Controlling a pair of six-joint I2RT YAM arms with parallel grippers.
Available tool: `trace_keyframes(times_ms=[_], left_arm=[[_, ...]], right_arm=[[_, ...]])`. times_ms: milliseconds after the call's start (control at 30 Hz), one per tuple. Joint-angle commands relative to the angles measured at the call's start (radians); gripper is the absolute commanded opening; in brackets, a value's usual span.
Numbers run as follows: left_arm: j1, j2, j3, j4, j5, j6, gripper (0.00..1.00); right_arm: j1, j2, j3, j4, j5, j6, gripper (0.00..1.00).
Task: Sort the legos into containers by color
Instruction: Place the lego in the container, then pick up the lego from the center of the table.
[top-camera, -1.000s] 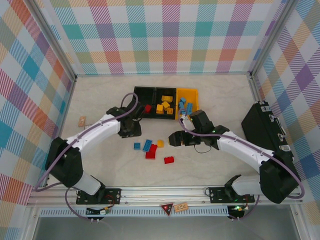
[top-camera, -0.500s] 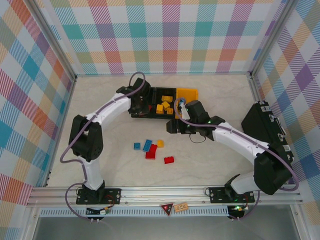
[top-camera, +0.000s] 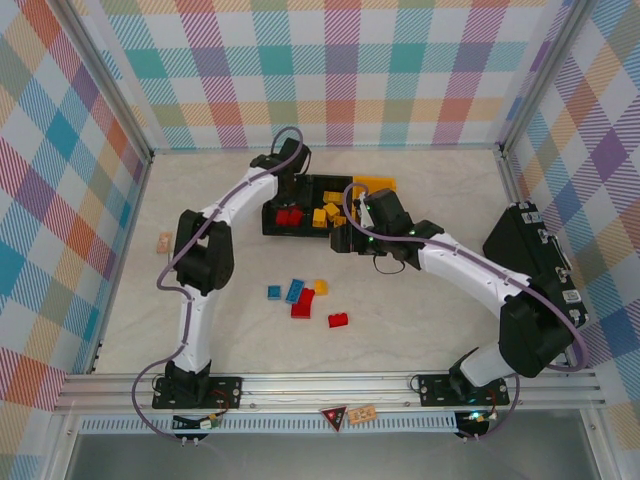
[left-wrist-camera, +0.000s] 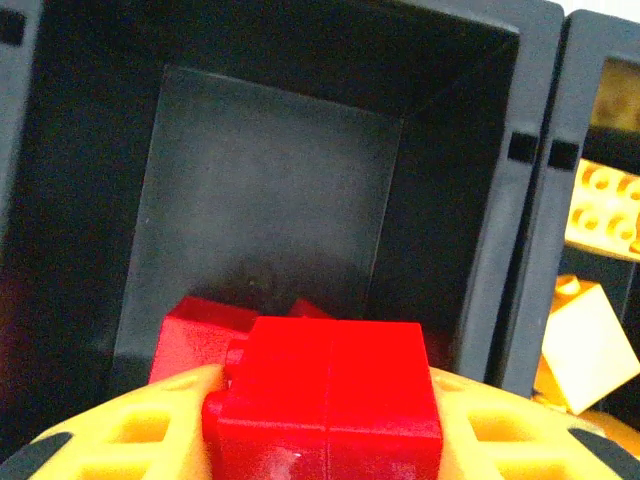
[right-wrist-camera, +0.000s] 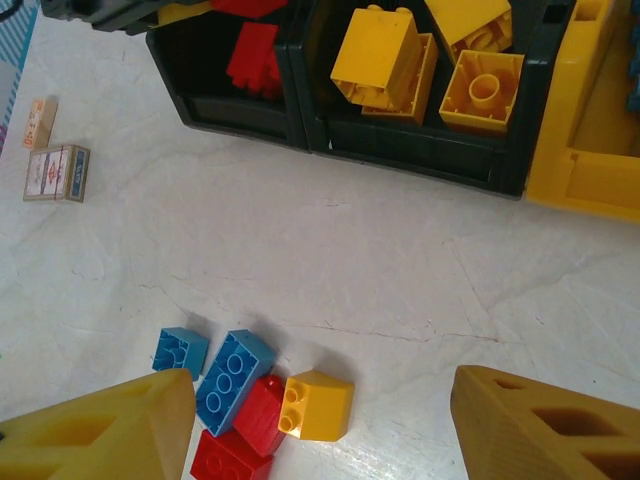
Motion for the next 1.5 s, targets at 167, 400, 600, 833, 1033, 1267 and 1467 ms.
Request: trace_keyframes(times_ms=[167,400,600,833,1033,1267,1467], left_arm=[[0.032,0.094,0.146,-0.07,-0.031,0.012,0.4],[0.039,0.133,0.198,-0.085,-0.039,0.014,0.55],[0.037,0.092,0.179,-0.08,-0.018,0.012,0.6],[0.012,-0.088,-0.016,-0.002,0.023,0.024,0.6],[-0.014,-0.228,-0.19,0.036,0.069,0.038,0.6],[-0.046,-0.343,-0.344,0.056,0.105,0.048,0.6],[-0.103,-0.412,-0.45,0.047,0.156,0.076,0.6]], right_arm=[[-0.005,-0.016,-0.002,-0.024,0.019,0.013,0.69],[-0.005,-0.031,-0.006,-0.035,0.023,0.014,0.69],[-0.005,-0.038,-0.012,-0.04,0.025,0.015,0.69],[-0.005,-0.076,-0.054,-0.043,0.027,0.014,0.69],[-0.004,-0.12,-0.099,-0.053,0.021,0.008,0.69],[-0.004,-0.15,-0.137,-0.065,0.015,0.015,0.7],[-0.005,-0.182,-0.171,-0.087,0.004,0.01,0.7]])
